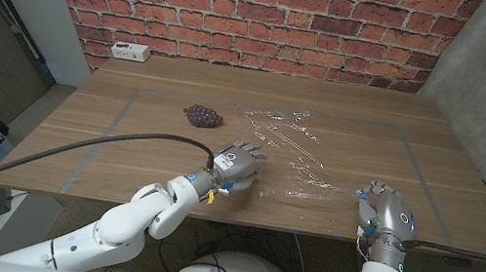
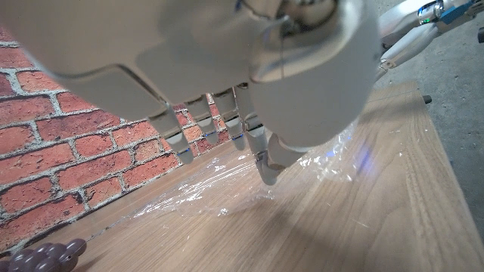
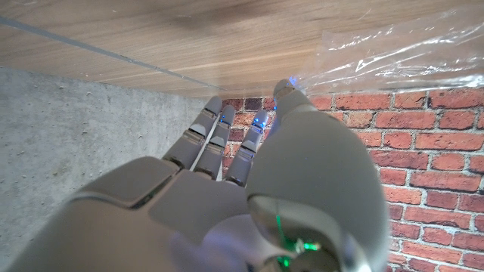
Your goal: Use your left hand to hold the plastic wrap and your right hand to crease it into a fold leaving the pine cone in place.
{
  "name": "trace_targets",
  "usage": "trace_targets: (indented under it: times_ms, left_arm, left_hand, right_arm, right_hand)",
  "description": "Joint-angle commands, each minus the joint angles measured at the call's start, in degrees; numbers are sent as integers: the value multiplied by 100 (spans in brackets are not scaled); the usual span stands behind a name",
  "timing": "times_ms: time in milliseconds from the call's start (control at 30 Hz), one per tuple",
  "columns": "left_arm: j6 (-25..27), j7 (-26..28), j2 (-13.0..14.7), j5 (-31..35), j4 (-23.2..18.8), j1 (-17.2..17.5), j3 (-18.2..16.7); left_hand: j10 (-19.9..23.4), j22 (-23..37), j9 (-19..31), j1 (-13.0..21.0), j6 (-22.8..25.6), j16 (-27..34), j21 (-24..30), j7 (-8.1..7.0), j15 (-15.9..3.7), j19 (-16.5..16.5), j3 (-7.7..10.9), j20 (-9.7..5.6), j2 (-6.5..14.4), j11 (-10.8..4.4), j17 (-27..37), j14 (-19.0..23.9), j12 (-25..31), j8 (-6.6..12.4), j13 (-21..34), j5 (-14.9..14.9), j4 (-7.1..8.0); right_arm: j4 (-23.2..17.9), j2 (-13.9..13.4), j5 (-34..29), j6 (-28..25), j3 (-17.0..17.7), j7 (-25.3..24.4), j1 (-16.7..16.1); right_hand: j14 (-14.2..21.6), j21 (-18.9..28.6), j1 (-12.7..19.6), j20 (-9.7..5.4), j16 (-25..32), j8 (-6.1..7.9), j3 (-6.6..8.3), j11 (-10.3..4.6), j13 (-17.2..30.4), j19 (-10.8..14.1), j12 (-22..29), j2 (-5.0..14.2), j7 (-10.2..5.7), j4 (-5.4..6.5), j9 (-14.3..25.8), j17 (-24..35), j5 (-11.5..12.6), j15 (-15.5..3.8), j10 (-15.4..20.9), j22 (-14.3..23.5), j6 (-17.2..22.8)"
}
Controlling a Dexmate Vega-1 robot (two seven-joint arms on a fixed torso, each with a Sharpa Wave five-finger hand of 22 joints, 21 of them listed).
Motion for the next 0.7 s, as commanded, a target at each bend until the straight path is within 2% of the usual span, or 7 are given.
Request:
trace_targets:
  times_ms: [33,133,200,300,367,500,700]
  left_arm:
    - [-478,304,130,-720,123,-70,-140]
    - [-696,368,159,-1035,182,-99,-181]
    - [-831,458,179,-1157,226,-111,-191]
    - [-986,599,227,-1197,263,-116,-193]
    - [-1032,621,260,-1153,262,-128,-182]
    - [-1058,458,332,-968,204,-203,-132]
    - [-816,776,259,-167,226,-164,-6]
  left_hand:
    - [-6,-16,-243,-745,-297,-10,4,267,24,21,-500,40,-384,8,-30,62,18,-439,-27,-89,212]
    - [-141,-14,-560,-1287,-847,-30,-52,318,83,-74,-764,99,-489,133,-23,22,5,-959,-49,-53,397]
    - [-250,-12,-741,-1582,-1295,-37,-91,185,107,-146,-926,128,-593,170,-14,-38,-3,-1308,-59,-22,483]
    - [-392,-13,-905,-1824,-1603,-44,-130,29,170,-213,-1119,175,-815,201,-15,-107,-23,-1560,-68,19,509]
    - [-459,-16,-970,-1870,-1721,-53,-142,-111,203,-227,-1190,190,-926,182,-20,-149,-34,-1641,-72,48,485]
    - [-618,-26,-1140,-1719,-2020,-65,-179,-596,223,-273,-1266,237,-1155,143,-29,-251,-56,-1761,-87,150,290]
    - [-642,-38,-1291,-1361,-1927,-37,-175,-940,192,-210,-1275,195,-1328,-26,-32,-254,-23,-1689,-103,267,26]
  right_arm:
    - [-48,131,-69,16,105,-63,-53]
    - [-64,78,-146,-109,25,51,40]
    - [-68,73,-170,-176,-8,111,96]
    - [-68,61,-192,-219,-36,170,154]
    - [-63,44,-202,-226,-49,204,185]
    - [-58,45,-220,-233,-63,239,257]
    - [-99,11,-248,-145,-44,256,304]
  right_hand:
    - [-8,28,9,58,-43,92,10,14,28,-6,7,8,58,17,78,21,61,-1013,88,17,72]
    - [-18,33,6,84,-62,136,7,21,37,2,10,-16,78,6,112,17,70,-998,107,16,113]
    - [-18,38,12,103,-72,168,10,37,43,11,7,-26,108,-6,134,14,79,-1000,108,14,148]
    - [-18,37,14,108,-81,181,10,27,50,8,1,-39,131,-18,158,14,88,-993,104,13,128]
    - [-28,39,19,112,-85,193,8,48,54,11,-2,-44,146,-27,171,17,92,-996,103,12,133]
    - [-37,43,28,122,-91,221,9,65,63,16,-5,-46,159,-46,206,25,103,-997,111,10,132]
    - [0,56,52,181,-123,286,37,160,67,43,2,-70,215,-89,258,5,130,-982,172,6,185]
